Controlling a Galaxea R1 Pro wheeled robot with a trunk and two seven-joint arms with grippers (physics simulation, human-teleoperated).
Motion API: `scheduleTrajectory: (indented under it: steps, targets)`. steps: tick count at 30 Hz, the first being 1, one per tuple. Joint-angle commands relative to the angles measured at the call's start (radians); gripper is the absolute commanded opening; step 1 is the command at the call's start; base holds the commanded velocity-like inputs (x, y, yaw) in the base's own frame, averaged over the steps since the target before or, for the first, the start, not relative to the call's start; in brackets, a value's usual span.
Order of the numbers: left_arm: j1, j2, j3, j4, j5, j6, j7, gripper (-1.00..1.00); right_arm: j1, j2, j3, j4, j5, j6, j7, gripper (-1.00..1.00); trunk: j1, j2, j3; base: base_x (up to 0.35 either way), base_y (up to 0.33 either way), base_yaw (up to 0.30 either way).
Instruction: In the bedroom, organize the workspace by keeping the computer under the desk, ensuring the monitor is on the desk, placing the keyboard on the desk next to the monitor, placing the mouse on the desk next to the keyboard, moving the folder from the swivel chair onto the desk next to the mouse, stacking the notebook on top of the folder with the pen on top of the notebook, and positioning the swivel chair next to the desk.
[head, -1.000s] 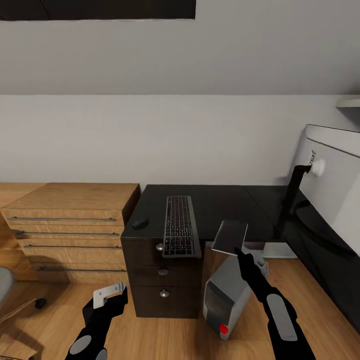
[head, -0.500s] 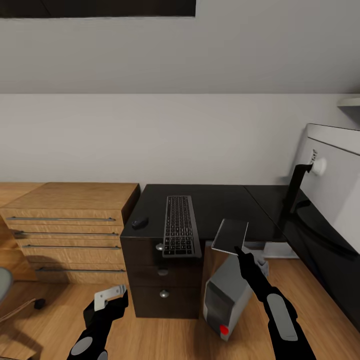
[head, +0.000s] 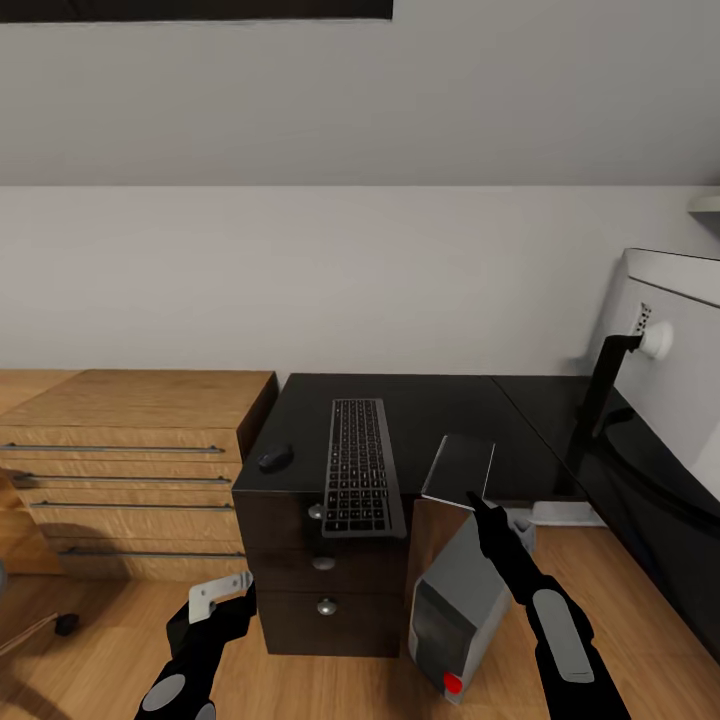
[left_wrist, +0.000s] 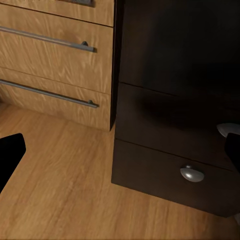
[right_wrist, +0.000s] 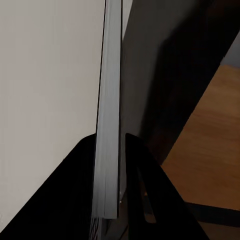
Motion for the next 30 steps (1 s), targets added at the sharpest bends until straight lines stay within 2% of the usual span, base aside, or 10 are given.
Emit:
scheduleTrajectory:
  steps: [1,14,15,30]
  targets:
    - [0.0,0.0,-0.001,-0.002,0.01,0.002,0.008,1.0,-0.001,0.001,-0.004,0.005,0.006,0.006,-0.075,-1.0,0.0,0.0,-0.001,0.014,0.0,0.0]
    - [0.0,0.0,-0.001,-0.002,0.01,0.002,0.008,1.0,-0.001,0.001,-0.003,0.005,0.007,0.006,-0.076,-1.0,0.0,0.0,-0.001,0.002,0.0,0.0]
    - [0.0,0.001,-0.001,-0.002,0.009,0.002,0.007,1.0,-0.001,0.001,-0.003,0.005,0.007,0.005,-0.076,1.0,0.0,0.0,-0.001,0.0,0.0,0.0]
    - [0.0,0.001,-0.001,-0.002,0.008,0.001,0.008,1.0,-0.001,0.001,-0.003,0.005,0.007,0.005,-0.076,1.0,0.0,0.0,-0.001,0.0,0.0,0.0]
